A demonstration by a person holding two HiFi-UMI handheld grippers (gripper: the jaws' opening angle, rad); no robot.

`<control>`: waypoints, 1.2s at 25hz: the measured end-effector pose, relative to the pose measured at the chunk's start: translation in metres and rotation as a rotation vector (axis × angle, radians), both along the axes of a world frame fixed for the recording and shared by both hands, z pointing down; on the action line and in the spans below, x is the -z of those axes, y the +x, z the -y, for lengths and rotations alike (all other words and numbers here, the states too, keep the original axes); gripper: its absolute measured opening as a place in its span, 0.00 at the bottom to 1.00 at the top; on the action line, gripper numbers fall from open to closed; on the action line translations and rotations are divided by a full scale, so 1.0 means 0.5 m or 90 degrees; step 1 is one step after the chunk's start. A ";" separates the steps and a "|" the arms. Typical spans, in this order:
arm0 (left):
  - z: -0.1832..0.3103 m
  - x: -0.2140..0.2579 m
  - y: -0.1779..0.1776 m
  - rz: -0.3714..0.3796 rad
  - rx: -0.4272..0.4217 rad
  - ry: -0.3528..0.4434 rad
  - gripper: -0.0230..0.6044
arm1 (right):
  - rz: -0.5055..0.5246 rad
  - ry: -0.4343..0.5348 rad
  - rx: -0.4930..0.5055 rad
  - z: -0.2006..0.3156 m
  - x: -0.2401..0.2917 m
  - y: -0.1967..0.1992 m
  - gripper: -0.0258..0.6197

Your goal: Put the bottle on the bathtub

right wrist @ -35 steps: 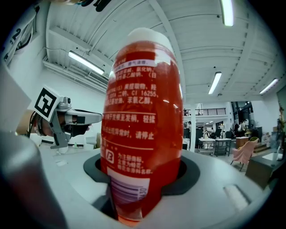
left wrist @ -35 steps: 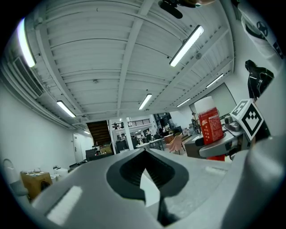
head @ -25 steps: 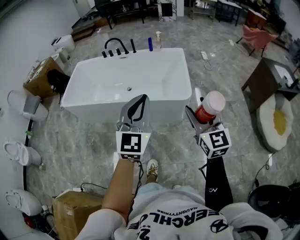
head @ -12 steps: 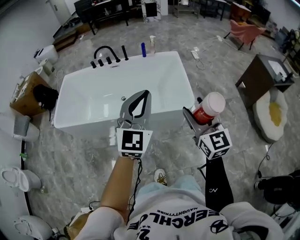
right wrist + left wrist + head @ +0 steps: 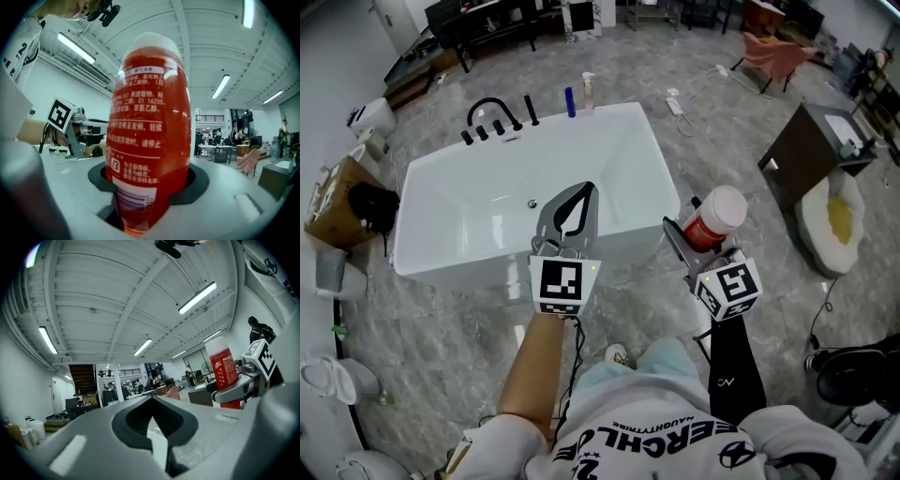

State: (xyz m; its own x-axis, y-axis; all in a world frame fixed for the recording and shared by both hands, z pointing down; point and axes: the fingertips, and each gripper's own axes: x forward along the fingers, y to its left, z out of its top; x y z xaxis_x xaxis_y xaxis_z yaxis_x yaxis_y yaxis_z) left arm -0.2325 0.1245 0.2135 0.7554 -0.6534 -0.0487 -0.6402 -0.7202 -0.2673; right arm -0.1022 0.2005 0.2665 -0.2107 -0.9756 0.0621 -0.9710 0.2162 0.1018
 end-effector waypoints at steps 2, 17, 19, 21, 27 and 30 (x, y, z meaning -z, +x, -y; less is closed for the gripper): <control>0.024 -0.008 0.014 -0.002 -0.002 -0.006 0.04 | 0.001 -0.002 -0.008 0.019 -0.006 0.020 0.49; 0.386 -0.080 0.324 0.036 0.076 -0.012 0.04 | 0.019 -0.006 0.075 0.427 -0.082 0.332 0.49; 0.450 -0.088 0.382 0.049 0.097 -0.028 0.04 | 0.022 -0.017 0.096 0.499 -0.087 0.388 0.49; 0.510 -0.101 0.436 0.056 0.110 -0.043 0.04 | 0.024 -0.028 0.112 0.568 -0.096 0.439 0.49; 0.636 -0.143 0.535 0.089 0.133 -0.073 0.04 | 0.041 -0.048 0.144 0.709 -0.124 0.540 0.50; 0.669 -0.154 0.560 0.094 0.138 -0.083 0.04 | 0.052 -0.054 0.155 0.745 -0.137 0.560 0.50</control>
State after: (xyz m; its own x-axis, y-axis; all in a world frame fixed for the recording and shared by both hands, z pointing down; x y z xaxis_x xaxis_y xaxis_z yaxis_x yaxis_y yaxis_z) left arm 0.0474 -0.2099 0.2903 0.5896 -0.7944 0.1463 -0.7442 -0.6046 -0.2837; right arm 0.1780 -0.1719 0.3350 -0.4468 -0.8873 0.1148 -0.8933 0.4494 -0.0027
